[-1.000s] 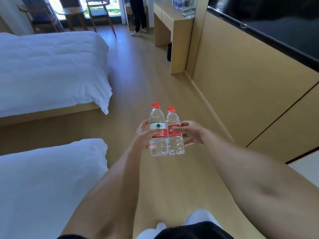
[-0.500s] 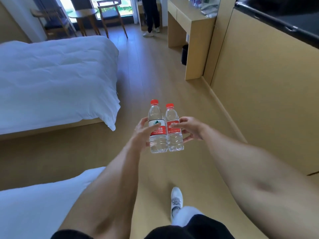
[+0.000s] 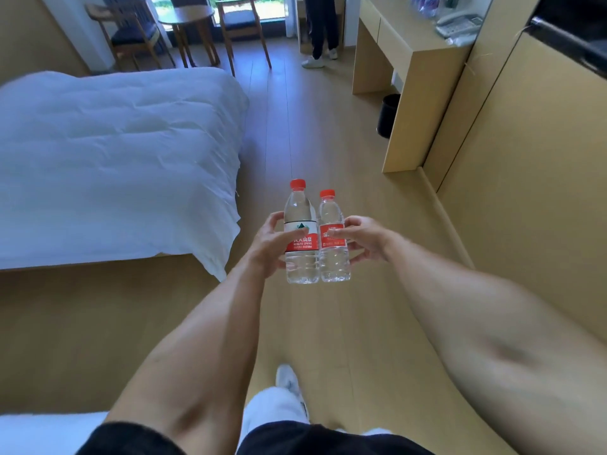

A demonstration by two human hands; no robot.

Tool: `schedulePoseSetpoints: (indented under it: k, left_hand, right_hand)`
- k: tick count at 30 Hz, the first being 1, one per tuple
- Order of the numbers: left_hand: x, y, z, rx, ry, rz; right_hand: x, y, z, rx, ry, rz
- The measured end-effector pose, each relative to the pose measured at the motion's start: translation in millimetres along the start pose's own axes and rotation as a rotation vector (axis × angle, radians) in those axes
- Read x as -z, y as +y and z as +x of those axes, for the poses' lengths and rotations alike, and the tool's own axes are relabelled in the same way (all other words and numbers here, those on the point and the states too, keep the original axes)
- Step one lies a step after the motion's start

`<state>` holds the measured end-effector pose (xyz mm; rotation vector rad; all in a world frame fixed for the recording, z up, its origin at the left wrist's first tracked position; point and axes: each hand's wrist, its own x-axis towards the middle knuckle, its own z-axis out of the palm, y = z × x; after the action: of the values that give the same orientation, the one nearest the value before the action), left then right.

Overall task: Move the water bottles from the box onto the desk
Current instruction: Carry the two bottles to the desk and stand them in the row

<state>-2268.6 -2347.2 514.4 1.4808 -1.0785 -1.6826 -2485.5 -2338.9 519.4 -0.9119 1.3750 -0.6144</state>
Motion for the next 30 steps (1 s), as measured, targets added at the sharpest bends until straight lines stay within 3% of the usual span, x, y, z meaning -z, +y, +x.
schedulePoseSetpoints:
  k: [21, 30]
  left_hand:
    - [56.9, 186.2, 375.6, 0.050, -0.226, 0.059]
    - [61.2, 240.7, 511.8, 0.071, -0.218, 0.084]
  right_hand:
    - [83.2, -197.5, 312.6, -0.024, 0.172, 0.099]
    - [128.2, -251.7, 436.1, -0.021, 0.154, 0.150]
